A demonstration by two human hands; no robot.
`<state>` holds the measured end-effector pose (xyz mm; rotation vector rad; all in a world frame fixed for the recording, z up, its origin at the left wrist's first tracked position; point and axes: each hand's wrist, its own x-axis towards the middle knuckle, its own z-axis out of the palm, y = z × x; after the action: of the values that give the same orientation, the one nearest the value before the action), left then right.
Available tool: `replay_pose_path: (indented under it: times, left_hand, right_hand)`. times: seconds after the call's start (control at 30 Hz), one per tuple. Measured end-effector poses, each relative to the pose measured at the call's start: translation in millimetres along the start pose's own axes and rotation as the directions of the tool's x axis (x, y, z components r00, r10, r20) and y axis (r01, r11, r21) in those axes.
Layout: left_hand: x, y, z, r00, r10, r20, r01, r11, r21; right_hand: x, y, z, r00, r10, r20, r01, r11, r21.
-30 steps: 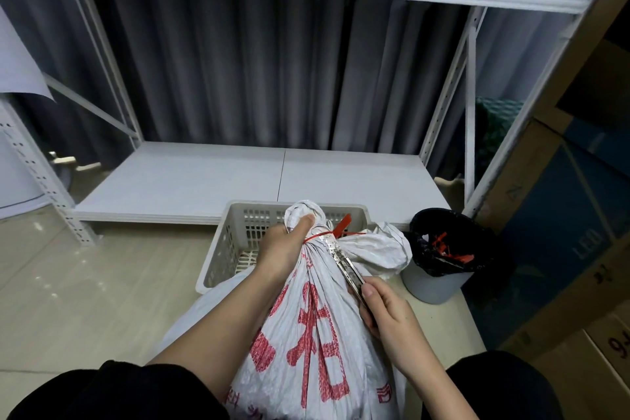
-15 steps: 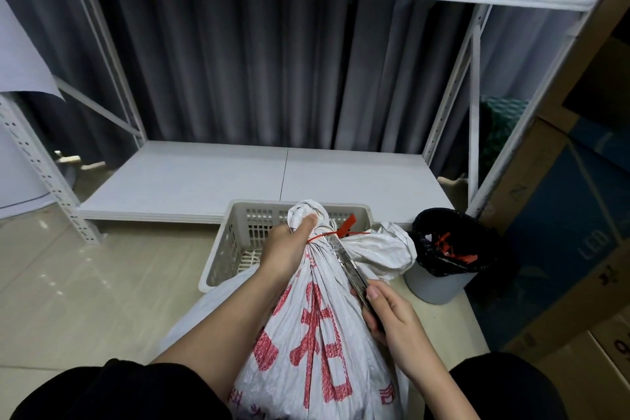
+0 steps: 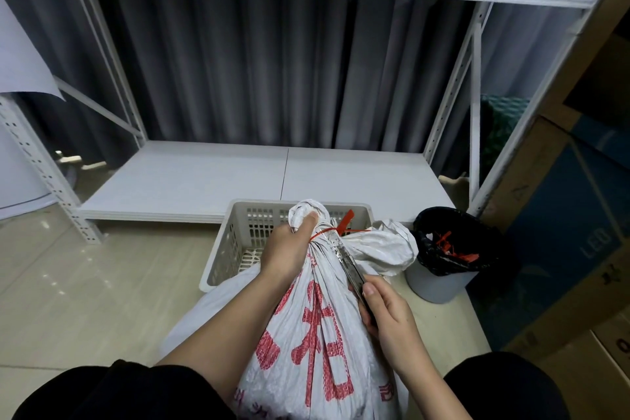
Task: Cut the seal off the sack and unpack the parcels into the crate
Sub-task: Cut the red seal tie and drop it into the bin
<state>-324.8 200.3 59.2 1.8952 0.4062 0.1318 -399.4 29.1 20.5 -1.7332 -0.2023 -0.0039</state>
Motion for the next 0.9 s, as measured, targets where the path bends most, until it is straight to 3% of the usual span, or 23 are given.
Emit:
replay_pose_path:
  times: [0.1,0.23,0.37,0.57,0.7,0.8,0.9]
  left_hand:
    - [0,1,0,1.0,0.024,0.005,-0.024,0.999,0.033]
    - [-2,1,0,0.999,0.039,0.003,-0.039,0.996,0.076]
    - [0,-3,0,0.999,0.039,0.009,-0.04,0.993,0.108]
    - [5,-5,0,0.997,0.03,0.068,-0.036,0.995,0.093]
    - [6,-3,0,0.994,-0.02,0.106,0.017,0.999,0.037]
    - [8,-2,1,0.995,-0.038,0.094,0.032,0.997,0.067]
    - [10,-7,4,0.996,-0.037,0.082,0.029,0.995,0.099]
  right_hand:
    - [2,0,0,1.0,0.009,0.011,-0.009,1.0,0.017]
    - [6,-5,-3,0.992,0.094,0.085,-0.107,0.98,0.168]
    - [10,-8,-7,0.979,0.132,0.158,-0.158,0.974,0.163]
    - [10,-2,-5,0.998,0.022,0.059,-0.017,0.996,-0.082]
    - [12,-2,-6,0.995,-0.092,0.028,0.096,0.95,-0.297]
    - [11,1,-4,0.995,-0.095,-0.009,0.086,0.928,-0.362]
    - [15,-11,0,1.0,-0.021,-0.022,0.013,0.948,-0.318]
